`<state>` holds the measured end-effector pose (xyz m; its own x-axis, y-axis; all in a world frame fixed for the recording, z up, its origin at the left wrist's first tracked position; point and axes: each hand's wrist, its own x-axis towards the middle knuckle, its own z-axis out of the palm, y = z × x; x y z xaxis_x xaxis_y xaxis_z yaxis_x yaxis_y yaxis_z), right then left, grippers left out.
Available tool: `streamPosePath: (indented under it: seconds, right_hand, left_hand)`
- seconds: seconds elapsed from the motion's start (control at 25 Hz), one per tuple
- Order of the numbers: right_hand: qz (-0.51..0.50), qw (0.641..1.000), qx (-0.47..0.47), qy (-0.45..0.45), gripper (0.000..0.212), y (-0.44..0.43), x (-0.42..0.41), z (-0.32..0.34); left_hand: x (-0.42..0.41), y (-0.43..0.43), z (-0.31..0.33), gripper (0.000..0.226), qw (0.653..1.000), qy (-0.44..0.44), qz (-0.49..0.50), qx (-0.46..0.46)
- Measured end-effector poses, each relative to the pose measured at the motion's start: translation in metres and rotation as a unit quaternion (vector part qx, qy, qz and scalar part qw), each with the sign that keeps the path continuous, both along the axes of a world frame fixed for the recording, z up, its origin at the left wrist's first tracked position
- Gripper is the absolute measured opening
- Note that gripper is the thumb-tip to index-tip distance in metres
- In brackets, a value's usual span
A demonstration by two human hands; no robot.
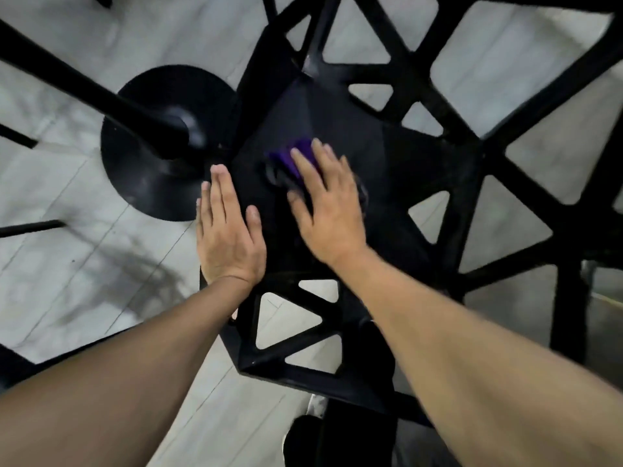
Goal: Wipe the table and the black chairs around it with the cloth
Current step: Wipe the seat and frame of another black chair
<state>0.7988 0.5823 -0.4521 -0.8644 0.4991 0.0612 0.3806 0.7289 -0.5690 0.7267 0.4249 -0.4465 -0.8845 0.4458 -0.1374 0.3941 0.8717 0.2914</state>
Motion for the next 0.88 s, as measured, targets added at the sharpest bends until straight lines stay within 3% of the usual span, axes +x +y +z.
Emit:
streamPosePath:
  seconds: [0.12, 0.32, 0.44, 0.64, 0.8, 0.88]
  right_hand:
    - [-0.007, 0.998, 0.011, -0.063, 0.057, -0.039, 0.051, 0.005]
    - [-0.149, 0.976, 0.070, -0.140, 0.054, 0.021, 0.080, -0.003]
    - [-0.169, 0.973, 0.067, -0.141, 0.052, 0.015, 0.081, -0.006]
    - [-0.350, 0.933, -0.034, -0.079, 0.042, -0.041, 0.045, 0.008]
    - [-0.342, 0.929, -0.101, -0.099, 0.034, -0.109, 0.040, 0.034]
    - [-0.316, 0.923, -0.127, -0.179, 0.030, -0.110, 0.050, 0.057]
  left_hand:
    - [-0.001, -0.002, 0.001, 0.066, 1.000, -0.008, 0.003, 0.017]
    - [0.002, 0.000, -0.001, 0.065, 1.000, 0.003, 0.008, 0.028]
    - [0.001, -0.002, 0.000, 0.065, 1.000, 0.001, 0.002, 0.022]
    - [0.003, -0.001, 0.004, 0.066, 1.000, 0.004, 0.001, 0.013]
    - [0.002, -0.003, 0.003, 0.066, 1.000, -0.003, -0.005, 0.014]
    - [0.001, -0.003, 0.002, 0.066, 1.000, -0.003, -0.005, 0.016]
